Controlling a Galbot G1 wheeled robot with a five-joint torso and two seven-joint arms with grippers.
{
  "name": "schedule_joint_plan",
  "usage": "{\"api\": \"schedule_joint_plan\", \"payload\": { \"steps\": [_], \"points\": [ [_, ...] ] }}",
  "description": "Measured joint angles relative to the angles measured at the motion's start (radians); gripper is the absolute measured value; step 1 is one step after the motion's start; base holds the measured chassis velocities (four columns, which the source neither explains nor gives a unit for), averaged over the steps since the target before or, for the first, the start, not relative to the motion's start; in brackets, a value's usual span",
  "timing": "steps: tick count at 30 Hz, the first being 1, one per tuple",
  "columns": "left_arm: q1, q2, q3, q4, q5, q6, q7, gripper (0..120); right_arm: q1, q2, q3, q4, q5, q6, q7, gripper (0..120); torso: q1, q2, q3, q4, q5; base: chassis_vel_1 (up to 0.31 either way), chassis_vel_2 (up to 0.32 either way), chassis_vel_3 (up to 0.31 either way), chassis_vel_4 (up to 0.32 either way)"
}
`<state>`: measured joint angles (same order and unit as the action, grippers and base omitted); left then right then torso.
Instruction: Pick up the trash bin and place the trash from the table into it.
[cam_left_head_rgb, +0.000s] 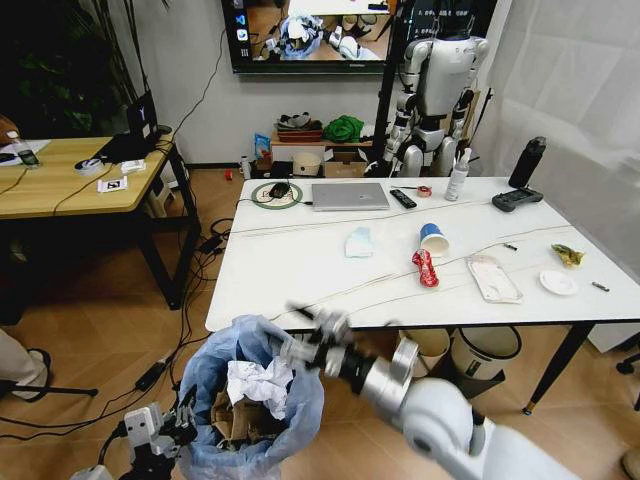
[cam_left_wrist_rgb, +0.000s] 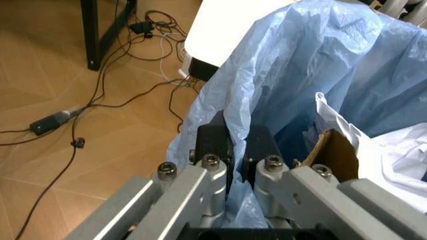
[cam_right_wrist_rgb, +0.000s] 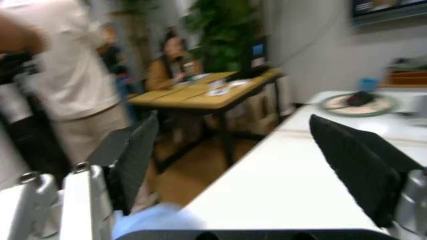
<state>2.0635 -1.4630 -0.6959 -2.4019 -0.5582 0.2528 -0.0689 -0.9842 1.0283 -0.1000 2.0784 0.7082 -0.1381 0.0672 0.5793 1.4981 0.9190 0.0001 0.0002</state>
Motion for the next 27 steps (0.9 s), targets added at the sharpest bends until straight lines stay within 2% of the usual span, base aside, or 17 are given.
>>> {"api": "schedule_joint_plan", "payload": {
  "steps": [1, 4, 8, 11, 16, 20, 27],
  "points": [
    [0.000, 0.000, 0.000, 0.000, 0.000, 0.000, 0.000, 0, 0.020, 0.018, 0.031, -0.020, 0.007, -0.023, 0.039, 93, 0.000, 0.000, 0.000, 0.0000, -0.0001, 0.000, 0.000, 0.000, 0.000],
    [0.000, 0.000, 0.000, 0.000, 0.000, -0.001, 0.001, 0, 0.041, 0.039, 0.077, -0.050, 0.015, -0.062, 0.078, 98, 0.000, 0.000, 0.000, 0.0000, -0.0002, 0.000, 0.000, 0.000, 0.000],
    [-0.002, 0.001, -0.001, 0.002, -0.001, -0.002, 0.003, 0, 0.072, 0.084, 0.162, -0.141, 0.022, -0.133, 0.109, 100, 0.000, 0.000, 0.000, -0.0002, -0.0002, 0.000, 0.000, 0.000, 0.000],
    [-0.003, 0.003, -0.003, 0.004, -0.002, -0.002, 0.003, 0, 0.087, 0.107, 0.186, -0.186, 0.026, -0.151, 0.110, 100, 0.000, 0.000, 0.000, -0.0002, -0.0001, 0.000, 0.000, 0.000, 0.000],
    [-0.003, 0.006, -0.006, 0.004, -0.007, -0.002, 0.003, 0, 0.123, 0.153, 0.211, -0.256, 0.030, -0.183, 0.112, 100, 0.000, 0.000, 0.000, -0.0001, -0.0001, 0.000, 0.000, 0.000, 0.000],
    [-0.005, 0.008, -0.008, 0.008, -0.009, -0.002, 0.004, 0, 0.175, 0.192, 0.215, -0.316, 0.022, -0.246, 0.149, 100, 0.000, 0.000, 0.000, -0.0001, -0.0003, 0.000, 0.000, 0.000, 0.000],
    [-0.011, 0.008, -0.008, 0.010, -0.011, -0.001, 0.004, 0, 0.256, 0.235, 0.210, -0.450, -0.021, -0.252, 0.182, 100, 0.000, 0.000, 0.000, 0.0000, -0.0003, 0.000, 0.000, 0.000, 0.000]
  ]
}}
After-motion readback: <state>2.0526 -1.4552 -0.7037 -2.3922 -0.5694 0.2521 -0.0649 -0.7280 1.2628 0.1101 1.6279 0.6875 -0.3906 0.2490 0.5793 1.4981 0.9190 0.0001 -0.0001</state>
